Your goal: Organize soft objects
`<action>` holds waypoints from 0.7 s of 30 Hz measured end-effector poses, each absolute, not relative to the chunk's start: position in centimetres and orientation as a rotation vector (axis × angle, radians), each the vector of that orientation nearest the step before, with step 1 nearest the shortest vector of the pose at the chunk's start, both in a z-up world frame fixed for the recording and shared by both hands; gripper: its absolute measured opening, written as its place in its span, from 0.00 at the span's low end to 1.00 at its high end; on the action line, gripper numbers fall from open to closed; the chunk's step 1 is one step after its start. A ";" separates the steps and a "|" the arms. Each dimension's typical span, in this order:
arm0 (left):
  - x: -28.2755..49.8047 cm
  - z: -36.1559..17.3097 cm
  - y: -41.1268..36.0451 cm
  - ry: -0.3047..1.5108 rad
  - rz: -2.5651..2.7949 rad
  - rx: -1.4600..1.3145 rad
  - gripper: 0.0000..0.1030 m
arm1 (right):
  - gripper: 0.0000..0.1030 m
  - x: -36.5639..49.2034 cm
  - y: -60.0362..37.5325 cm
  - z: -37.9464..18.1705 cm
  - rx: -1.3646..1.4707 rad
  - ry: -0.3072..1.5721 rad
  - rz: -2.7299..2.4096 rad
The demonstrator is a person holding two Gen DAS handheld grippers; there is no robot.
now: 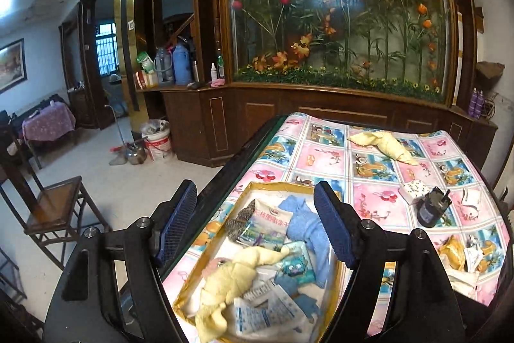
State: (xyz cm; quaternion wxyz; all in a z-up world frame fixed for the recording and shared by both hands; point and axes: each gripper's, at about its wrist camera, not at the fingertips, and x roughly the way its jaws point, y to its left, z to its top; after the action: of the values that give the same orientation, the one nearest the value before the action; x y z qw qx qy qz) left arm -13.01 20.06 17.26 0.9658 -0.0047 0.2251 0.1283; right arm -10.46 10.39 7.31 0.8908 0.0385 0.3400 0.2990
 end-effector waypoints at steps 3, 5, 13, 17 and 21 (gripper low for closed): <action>-13.5 17.1 18.7 0.468 0.261 0.013 0.74 | 0.68 -11.0 8.7 7.4 0.122 0.701 0.588; -13.7 17.1 17.9 0.480 0.263 0.026 0.74 | 0.68 -10.9 7.6 7.3 0.139 0.697 0.583; -14.1 16.7 15.8 0.505 0.259 0.065 0.74 | 0.69 -10.9 6.0 6.9 0.172 0.684 0.568; -14.0 16.6 15.4 0.510 0.252 0.072 0.74 | 0.70 -10.8 5.7 6.7 0.181 0.689 0.562; -13.8 16.2 15.3 0.517 0.248 0.073 0.74 | 0.70 -10.8 5.7 6.5 0.182 0.696 0.559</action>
State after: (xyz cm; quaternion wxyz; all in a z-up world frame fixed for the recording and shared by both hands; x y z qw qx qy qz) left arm -13.79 15.27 16.23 0.9585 0.0360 0.2551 0.1222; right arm -10.81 5.72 6.53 0.8980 0.0880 0.3359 0.2701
